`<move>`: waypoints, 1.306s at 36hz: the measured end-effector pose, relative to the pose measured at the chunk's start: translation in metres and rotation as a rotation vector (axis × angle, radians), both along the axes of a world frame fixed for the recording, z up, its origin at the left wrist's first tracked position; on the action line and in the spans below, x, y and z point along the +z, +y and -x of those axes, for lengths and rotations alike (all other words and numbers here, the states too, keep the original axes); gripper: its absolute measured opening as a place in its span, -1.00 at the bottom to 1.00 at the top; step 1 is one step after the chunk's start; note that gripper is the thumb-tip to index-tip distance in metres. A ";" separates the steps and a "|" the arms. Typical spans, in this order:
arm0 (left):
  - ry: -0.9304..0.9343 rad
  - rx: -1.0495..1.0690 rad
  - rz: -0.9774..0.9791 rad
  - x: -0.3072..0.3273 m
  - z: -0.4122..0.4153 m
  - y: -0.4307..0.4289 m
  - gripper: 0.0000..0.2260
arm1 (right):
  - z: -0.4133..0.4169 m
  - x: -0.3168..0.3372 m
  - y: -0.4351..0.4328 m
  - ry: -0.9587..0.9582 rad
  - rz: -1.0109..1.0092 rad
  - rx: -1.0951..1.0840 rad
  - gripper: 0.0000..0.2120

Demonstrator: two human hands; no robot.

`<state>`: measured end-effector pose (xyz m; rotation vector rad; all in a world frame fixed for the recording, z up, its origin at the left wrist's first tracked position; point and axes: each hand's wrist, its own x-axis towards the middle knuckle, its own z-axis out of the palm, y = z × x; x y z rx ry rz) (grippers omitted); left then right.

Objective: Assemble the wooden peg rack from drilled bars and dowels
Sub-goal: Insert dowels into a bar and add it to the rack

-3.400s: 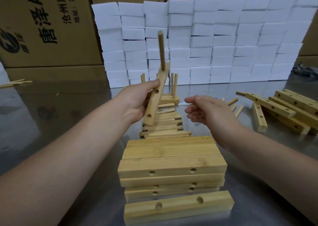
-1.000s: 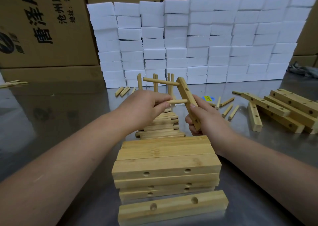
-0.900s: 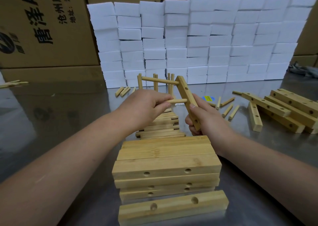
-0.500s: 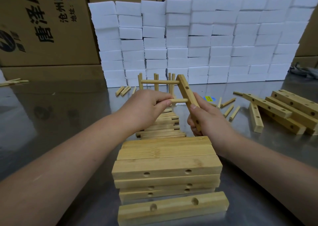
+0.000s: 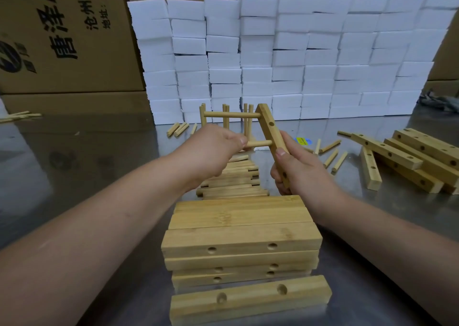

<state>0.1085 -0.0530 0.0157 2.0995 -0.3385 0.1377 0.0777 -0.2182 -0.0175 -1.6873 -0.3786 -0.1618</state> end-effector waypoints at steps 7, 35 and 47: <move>0.102 -0.074 0.055 0.001 -0.003 0.002 -0.54 | -0.002 -0.003 0.000 -0.041 0.034 -0.014 -0.69; 0.115 -0.037 -0.401 -0.033 0.001 0.044 -0.88 | -0.022 -0.011 -0.003 0.276 -0.257 -0.211 -0.77; 0.101 -0.033 -0.531 -0.028 -0.002 0.041 -0.89 | -0.037 -0.018 -0.003 0.302 -0.201 -0.167 -0.75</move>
